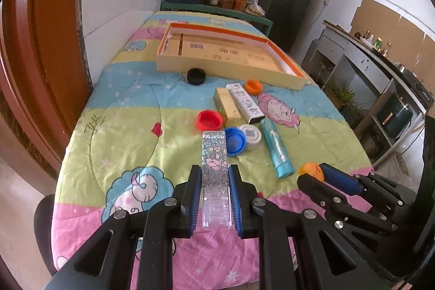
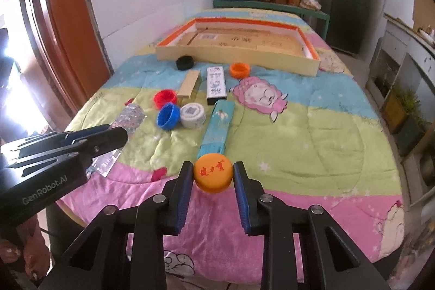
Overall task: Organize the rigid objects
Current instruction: 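Carry the clear case and orange cap into the GOLDENLEAF tray with both tools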
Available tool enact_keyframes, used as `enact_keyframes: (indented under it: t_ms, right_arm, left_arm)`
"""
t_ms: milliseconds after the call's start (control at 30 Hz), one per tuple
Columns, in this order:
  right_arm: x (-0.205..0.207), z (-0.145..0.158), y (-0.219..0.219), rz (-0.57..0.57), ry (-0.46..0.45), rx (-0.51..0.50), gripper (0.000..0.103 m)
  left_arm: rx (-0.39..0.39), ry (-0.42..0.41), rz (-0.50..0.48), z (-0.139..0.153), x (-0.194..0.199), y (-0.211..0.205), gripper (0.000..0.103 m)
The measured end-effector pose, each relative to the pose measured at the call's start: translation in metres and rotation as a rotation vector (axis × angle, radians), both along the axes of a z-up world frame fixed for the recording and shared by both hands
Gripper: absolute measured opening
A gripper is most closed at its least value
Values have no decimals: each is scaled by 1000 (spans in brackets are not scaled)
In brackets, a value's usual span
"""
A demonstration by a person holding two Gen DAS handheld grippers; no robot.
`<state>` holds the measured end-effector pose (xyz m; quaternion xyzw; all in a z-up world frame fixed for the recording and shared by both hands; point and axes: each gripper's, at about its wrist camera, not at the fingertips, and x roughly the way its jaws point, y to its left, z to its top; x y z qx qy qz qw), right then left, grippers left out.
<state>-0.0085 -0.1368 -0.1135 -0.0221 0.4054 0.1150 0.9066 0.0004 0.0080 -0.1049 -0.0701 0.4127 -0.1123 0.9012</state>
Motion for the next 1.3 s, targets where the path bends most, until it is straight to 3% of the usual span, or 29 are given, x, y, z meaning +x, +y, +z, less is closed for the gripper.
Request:
enact_keyframes:
  t_ms: [733,1300]
  right_arm:
    - [40,48,-27,-42,-102,40,31]
    - [127,77,-41,7,-170,11,31]
  left_arm:
    - [17,-71,-10,45,48,-12,21]
    - [67,-78,2,67,141,-16,21]
